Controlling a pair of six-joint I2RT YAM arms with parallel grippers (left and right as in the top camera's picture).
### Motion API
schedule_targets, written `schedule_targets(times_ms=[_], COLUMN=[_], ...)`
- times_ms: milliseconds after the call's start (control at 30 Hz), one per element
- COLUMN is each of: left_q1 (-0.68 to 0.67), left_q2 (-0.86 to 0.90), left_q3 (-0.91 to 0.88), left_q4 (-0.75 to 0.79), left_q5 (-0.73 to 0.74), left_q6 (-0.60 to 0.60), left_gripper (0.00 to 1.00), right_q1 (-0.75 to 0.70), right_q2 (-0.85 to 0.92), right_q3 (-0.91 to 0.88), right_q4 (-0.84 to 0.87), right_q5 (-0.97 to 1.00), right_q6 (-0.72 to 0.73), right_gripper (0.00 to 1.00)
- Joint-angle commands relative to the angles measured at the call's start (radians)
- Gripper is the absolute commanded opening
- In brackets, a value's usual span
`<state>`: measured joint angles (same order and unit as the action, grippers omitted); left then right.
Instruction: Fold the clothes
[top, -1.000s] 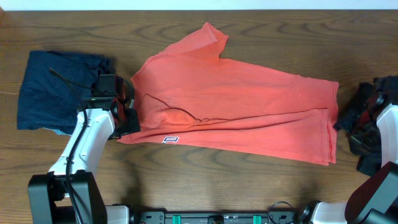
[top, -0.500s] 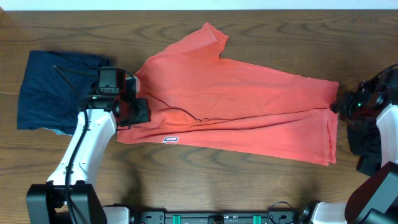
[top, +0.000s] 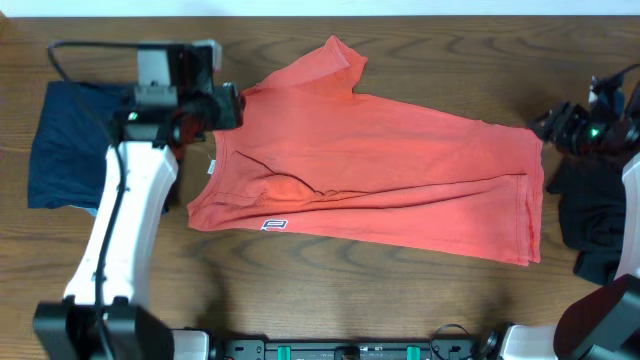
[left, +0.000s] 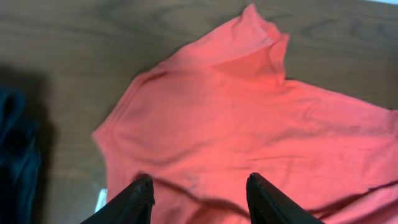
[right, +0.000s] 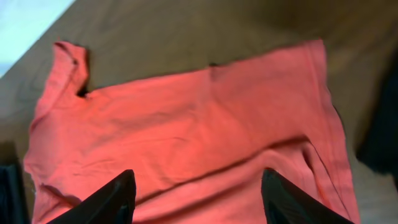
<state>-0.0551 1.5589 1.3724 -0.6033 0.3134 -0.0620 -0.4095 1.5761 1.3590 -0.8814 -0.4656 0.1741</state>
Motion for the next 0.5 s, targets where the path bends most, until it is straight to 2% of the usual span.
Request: schedule_targets(times_ms=[0,133,233,367,467], left_q1=[-0.035,-0.051,-0.05,-0.043,-0.029], left_q2=[0.099,0.174,0.202,0.203,0.203], left_q3=[0.023,0.023,0.023,0.022,0.021], left_q4=[-0.02,-0.163,-0.267,-0.398,-0.489], left_q5=[0.011,-0.005,-0.059,-0.157,-0.192], left_q6=[0.023,0.024,0.024,0.025,0.024], left_gripper=[0.5,0.49,0.48,0.49,0.5], right_q1=[0.037,0.066,0.072,0.062,0.05], right_q2=[-0.002,0.022,0.05,0.081,0.095], right_q3=[0.013,0.001,-0.073,-0.232,-0.331], right_q4=[-0.032,-0.187,-0.255,-0.241,-0.18], right_q5=[-0.008,0.144,0.263,0.274,0.275], right_q6=[-0.033,0.0,0.012,0.014,0.051], right_gripper=[0.64,0.62,0.71,0.79,0.8])
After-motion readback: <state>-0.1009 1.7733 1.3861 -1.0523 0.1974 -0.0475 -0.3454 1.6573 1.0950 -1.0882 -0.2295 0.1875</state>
